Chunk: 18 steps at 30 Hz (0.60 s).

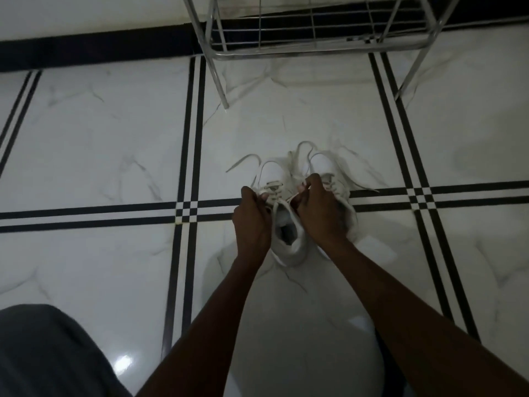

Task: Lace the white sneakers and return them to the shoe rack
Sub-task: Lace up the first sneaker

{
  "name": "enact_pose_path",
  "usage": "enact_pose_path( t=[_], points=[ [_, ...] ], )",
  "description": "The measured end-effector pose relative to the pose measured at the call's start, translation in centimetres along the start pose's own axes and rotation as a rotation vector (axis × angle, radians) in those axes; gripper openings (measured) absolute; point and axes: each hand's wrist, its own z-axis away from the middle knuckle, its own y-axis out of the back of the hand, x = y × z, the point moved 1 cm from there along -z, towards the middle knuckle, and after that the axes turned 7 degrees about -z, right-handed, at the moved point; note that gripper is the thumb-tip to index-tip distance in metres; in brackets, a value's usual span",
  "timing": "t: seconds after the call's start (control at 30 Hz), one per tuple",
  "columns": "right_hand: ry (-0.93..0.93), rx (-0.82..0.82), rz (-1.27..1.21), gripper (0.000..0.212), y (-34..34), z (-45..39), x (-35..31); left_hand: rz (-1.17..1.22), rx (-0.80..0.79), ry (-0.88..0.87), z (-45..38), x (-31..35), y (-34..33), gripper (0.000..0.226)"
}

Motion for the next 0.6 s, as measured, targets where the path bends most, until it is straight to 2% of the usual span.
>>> enact_pose_path(
  t=[0.33,0.5,0.6],
  points=[
    [-0.033,0.034,-0.067,0.015,-0.9,0.1,0.3,0.095,0.018,0.051,0.1,-0.7,0.0,0.014],
    [-0.04,-0.102,-0.162,0.006,-0.1,-0.4,0.5,0.148,-0.08,0.097,-0.2,-0.4,1.1,0.029],
    [-0.125,-0.183,-0.322,0.01,0.4,-1.2,0.0,0.26,-0.189,0.105,-0.7,-0.2,2.2,0.037]
  ],
)
